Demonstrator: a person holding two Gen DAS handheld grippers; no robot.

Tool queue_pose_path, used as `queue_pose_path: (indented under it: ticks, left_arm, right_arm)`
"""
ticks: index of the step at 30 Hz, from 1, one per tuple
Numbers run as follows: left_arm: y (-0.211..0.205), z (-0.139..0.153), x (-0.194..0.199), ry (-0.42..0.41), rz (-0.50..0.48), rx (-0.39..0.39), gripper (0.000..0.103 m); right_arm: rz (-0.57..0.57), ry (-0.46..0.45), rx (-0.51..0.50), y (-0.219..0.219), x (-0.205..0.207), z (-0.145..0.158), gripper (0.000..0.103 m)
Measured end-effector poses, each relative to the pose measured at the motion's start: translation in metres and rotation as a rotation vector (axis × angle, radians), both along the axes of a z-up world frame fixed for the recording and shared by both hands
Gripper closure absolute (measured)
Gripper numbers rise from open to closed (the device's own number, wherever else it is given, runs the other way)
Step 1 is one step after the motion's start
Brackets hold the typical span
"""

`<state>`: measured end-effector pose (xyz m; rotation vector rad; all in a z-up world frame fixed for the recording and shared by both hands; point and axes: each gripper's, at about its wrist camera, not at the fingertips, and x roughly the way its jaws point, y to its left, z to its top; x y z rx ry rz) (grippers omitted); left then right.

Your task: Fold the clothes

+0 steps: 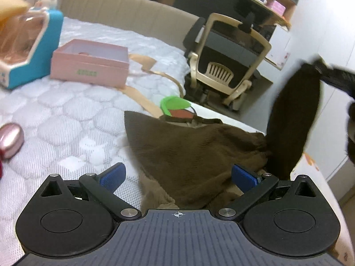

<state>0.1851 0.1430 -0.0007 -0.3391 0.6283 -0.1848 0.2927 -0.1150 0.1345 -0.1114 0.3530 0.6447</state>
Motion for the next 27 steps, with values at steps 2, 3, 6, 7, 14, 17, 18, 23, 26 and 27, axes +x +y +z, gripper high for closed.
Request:
queue_pose_path:
  ticks: [2,3,6,7,14,17,18,23,26,27]
  left_arm:
    - [0.001,0.000,-0.003,-0.001,-0.010,-0.009,0.000]
    - [0.001,0.000,-0.005,-0.001,-0.018,-0.009,0.000]
    - [-0.001,0.000,-0.008,0.013,-0.042,-0.009,0.000]
    - [-0.001,-0.001,-0.008,0.019,-0.048,-0.008,0.000]
    - [-0.019,-0.002,0.007,0.025,-0.117,-0.057,0.000]
    - [-0.040,-0.002,0.021,0.029,-0.169,-0.045,0.000]
    - [-0.048,-0.002,0.025,0.031,-0.187,-0.031,0.000]
    - [-0.079,-0.004,0.031,0.038,-0.241,0.037,0.000]
    - [-0.077,-0.004,0.027,0.035,-0.237,0.064,0.000]
    - [-0.076,-0.004,0.026,0.035,-0.232,0.072,0.000]
  right_arm:
    - [0.121,0.064,-0.018,0.045,0.004,-0.015,0.090]
    - [0.182,0.113,-0.026,0.063,0.007,-0.026,0.082]
    - [0.233,0.186,-0.005,0.086,0.007,-0.048,0.038]
    - [0.233,0.192,0.013,0.087,0.007,-0.050,0.037]
    - [0.107,0.163,0.189,0.011,0.015,-0.024,0.030]
    - [0.108,0.172,0.241,-0.016,0.014,-0.016,0.025]
    - [0.119,0.180,0.242,-0.019,0.012,-0.013,0.021]
    - [0.053,-0.001,-0.133,0.011,-0.010,-0.008,0.019]
    - [0.205,0.090,-0.010,0.008,-0.012,-0.006,0.019]
    - [0.249,0.146,0.076,0.004,-0.008,-0.004,0.019]
